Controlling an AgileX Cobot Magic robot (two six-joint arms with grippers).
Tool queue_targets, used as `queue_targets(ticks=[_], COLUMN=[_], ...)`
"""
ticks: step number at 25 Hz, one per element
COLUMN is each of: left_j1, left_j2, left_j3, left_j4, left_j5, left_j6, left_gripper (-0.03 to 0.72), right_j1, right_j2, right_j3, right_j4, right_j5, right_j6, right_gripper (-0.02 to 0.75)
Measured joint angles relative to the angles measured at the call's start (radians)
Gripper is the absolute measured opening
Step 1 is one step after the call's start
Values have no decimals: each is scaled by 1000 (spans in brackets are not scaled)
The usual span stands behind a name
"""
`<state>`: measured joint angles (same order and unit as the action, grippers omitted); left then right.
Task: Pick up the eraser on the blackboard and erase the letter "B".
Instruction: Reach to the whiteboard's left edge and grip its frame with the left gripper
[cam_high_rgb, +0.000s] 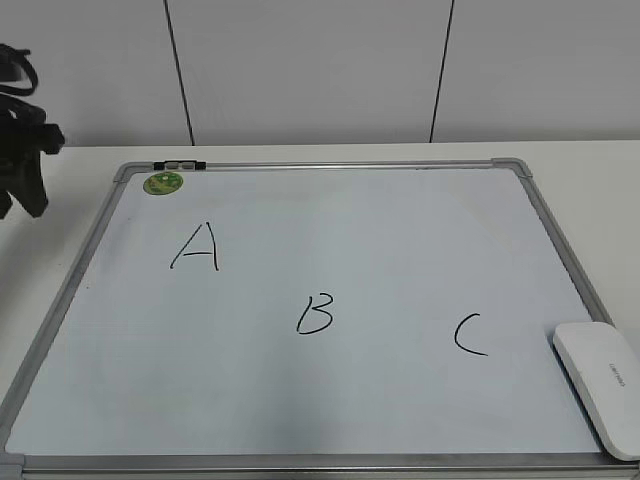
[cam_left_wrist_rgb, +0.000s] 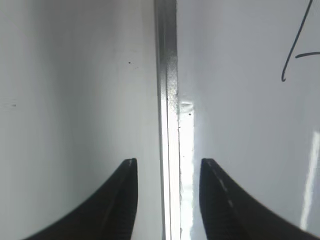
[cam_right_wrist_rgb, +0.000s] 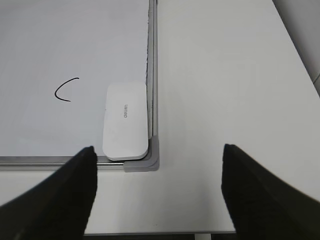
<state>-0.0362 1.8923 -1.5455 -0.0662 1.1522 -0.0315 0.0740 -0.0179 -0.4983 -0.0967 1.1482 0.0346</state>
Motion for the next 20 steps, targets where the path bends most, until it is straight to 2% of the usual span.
queue_targets(ticks=[14,20], left_j1=[0,0], left_j2=[199,213], left_j3=[-18,-21], left_j4=[-1,16], left_j5=[-72,-179], left_j6=[4,5], left_gripper=[311,311], right_j1=[0,0], right_j2=[0,0], right_j3=[0,0], right_j4=[0,0], right_j5=[0,0], right_j6=[0,0], right_gripper=[574,574])
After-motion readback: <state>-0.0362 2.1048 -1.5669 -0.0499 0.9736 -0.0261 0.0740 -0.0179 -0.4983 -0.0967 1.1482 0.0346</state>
